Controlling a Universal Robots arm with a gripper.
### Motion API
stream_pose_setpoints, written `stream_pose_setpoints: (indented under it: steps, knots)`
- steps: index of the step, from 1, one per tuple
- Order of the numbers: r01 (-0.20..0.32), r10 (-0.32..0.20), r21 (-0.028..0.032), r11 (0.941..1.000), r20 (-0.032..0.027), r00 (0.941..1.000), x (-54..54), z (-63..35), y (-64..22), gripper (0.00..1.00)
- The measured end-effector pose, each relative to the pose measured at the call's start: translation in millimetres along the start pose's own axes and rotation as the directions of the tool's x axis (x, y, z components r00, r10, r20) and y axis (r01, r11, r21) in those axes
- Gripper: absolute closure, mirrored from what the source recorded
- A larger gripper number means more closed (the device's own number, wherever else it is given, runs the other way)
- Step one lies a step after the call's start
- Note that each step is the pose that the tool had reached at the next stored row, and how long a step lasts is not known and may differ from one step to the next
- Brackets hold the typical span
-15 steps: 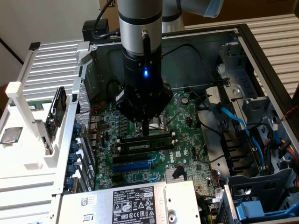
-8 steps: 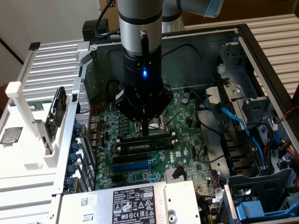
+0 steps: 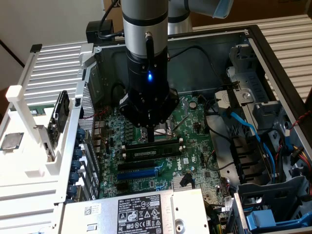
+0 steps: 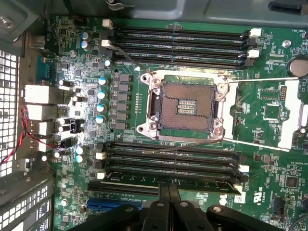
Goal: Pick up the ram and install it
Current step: 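Press down the ram until it locks into place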
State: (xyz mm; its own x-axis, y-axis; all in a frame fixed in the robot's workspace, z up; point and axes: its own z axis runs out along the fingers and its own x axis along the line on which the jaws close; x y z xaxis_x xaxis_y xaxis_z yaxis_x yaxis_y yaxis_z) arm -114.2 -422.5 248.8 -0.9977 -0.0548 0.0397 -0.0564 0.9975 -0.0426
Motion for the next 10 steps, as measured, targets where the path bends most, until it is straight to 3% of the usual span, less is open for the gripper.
stream_pose_setpoints:
  steps: [10]
  knots:
    - [0.000,0.000,-0.0001,1.0000,0.0001,1.0000,0.8,0.0,0.1,0.90]
